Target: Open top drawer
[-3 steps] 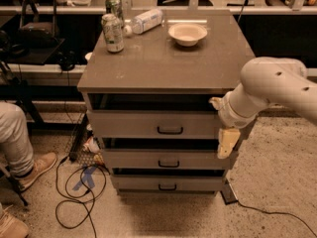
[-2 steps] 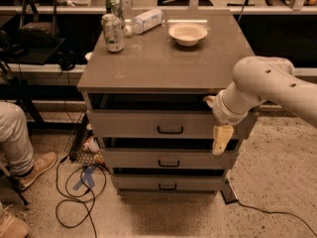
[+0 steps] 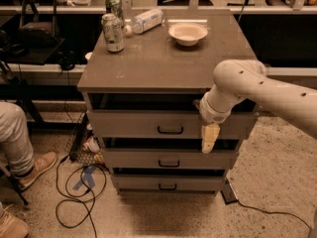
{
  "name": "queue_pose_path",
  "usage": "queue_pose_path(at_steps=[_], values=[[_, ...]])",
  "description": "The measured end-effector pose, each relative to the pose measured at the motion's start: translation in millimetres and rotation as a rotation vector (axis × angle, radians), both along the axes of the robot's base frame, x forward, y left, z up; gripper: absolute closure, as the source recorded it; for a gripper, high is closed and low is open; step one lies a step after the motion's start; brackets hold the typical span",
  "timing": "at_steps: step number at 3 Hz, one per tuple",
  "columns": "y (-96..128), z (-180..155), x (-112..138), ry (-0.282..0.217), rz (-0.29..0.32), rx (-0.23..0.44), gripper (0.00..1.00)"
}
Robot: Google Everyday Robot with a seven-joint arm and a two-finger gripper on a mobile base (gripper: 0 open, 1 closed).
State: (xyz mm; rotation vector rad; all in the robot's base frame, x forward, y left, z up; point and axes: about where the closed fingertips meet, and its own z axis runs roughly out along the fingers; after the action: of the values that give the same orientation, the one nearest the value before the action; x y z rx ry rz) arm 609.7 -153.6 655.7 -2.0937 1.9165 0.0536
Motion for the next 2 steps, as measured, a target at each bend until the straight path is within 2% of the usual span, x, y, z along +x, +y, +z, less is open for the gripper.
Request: queue_pose_path(at_steps=[1, 2], values=[[1.4, -11.9, 1.1, 0.014, -0.014, -0.005, 0.17], [-9.4, -12.0, -8.3, 0.004, -0.052, -0.014, 0.41]])
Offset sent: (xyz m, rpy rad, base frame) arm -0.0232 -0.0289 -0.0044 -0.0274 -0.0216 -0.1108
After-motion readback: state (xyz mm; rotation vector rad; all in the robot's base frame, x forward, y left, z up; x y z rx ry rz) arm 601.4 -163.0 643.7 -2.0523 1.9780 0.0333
